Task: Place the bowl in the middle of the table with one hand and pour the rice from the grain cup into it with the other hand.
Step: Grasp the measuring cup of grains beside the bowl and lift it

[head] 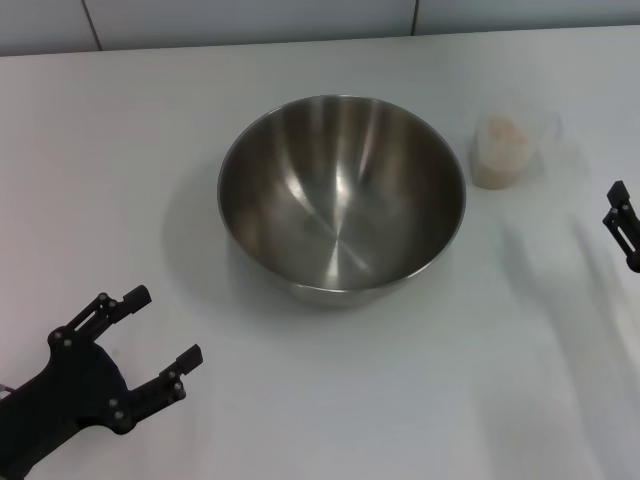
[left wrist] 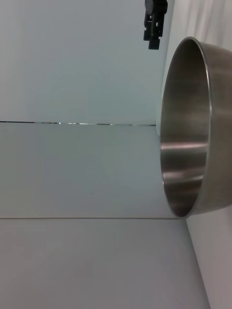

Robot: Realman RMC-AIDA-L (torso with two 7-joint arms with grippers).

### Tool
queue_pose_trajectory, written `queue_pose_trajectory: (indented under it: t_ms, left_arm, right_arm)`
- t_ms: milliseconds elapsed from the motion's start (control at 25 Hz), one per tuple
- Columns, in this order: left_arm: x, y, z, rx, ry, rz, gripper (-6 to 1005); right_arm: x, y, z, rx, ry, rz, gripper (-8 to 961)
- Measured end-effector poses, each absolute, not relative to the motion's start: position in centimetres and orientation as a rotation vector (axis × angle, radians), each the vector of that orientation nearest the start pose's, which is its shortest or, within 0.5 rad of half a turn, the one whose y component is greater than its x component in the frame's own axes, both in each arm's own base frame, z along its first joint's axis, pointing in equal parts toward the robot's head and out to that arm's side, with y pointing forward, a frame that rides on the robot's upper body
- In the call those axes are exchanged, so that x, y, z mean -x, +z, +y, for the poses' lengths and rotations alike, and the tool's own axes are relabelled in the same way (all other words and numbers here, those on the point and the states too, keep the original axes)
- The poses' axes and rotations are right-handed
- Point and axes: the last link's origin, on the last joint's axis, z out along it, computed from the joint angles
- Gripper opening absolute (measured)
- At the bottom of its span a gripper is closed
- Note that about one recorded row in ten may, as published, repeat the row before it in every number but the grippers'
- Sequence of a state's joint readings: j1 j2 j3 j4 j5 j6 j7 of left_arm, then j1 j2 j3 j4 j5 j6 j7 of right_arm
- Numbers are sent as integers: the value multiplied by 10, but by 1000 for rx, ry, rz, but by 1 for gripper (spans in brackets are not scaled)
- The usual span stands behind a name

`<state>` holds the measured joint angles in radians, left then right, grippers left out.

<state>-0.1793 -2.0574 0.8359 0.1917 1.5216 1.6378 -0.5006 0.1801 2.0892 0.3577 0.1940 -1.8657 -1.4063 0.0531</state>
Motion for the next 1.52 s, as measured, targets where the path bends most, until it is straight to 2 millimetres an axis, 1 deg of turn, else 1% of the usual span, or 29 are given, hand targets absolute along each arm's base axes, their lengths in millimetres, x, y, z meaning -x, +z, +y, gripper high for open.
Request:
queue_pose_trajectory:
  t_ms: [160, 200, 280, 320, 400, 520, 560, 600, 640, 720, 760, 800, 840, 920, 1120, 1520]
  left_arm:
    - [334, -38, 192, 2352, -902, -356, 868]
    - [334, -38, 192, 2352, -903, -356, 868]
    - [333, -38, 192, 2351, -908, -355, 868]
    - [333, -38, 192, 2351, -911, -354, 868]
    - [333, -38, 192, 2351, -912, -354, 868]
    - [333, -38, 191, 2351, -915, -357, 868]
    - [333, -38, 191, 2351, -915, -357, 868]
    - [333, -38, 191, 2351, -916, -358, 868]
    - [333, -38, 191, 2351, -916, -358, 868]
    - [333, -38, 191, 2351, -916, -357, 868]
    - [333, -38, 191, 2351, -916, -356, 868]
    - [333, -38, 192, 2351, -916, -355, 868]
    - [333, -38, 192, 2351, -916, -355, 868]
    - [333, -38, 192, 2351, -916, -354, 868]
    - [332, -38, 191, 2351, -918, -357, 868]
    - [332, -38, 191, 2346, -924, -361, 868]
  right_arm:
    - [-364, -25, 230, 1541, 636, 557, 775]
    - [-363, -27, 236, 1552, 630, 563, 774]
    - [-363, -28, 240, 1556, 624, 568, 773]
    - [-363, -29, 248, 1567, 608, 579, 773]
    - [-363, -29, 251, 1573, 603, 582, 772]
    - [-362, -29, 267, 1592, 578, 580, 770]
    - [-362, -29, 267, 1592, 578, 580, 770]
    - [-361, -30, 273, 1601, 570, 583, 769]
    - [-361, -30, 273, 1601, 570, 583, 769]
    - [-359, -31, 282, 1611, 560, 593, 768]
    - [-359, -31, 282, 1611, 560, 593, 767]
    - [-359, -32, 287, 1618, 552, 599, 767]
    - [-359, -32, 287, 1618, 552, 599, 767]
    - [-358, -33, 294, 1627, 536, 607, 766]
    - [-358, -33, 303, 1622, 519, 631, 763]
    - [-355, -34, 314, 1640, 497, 635, 758]
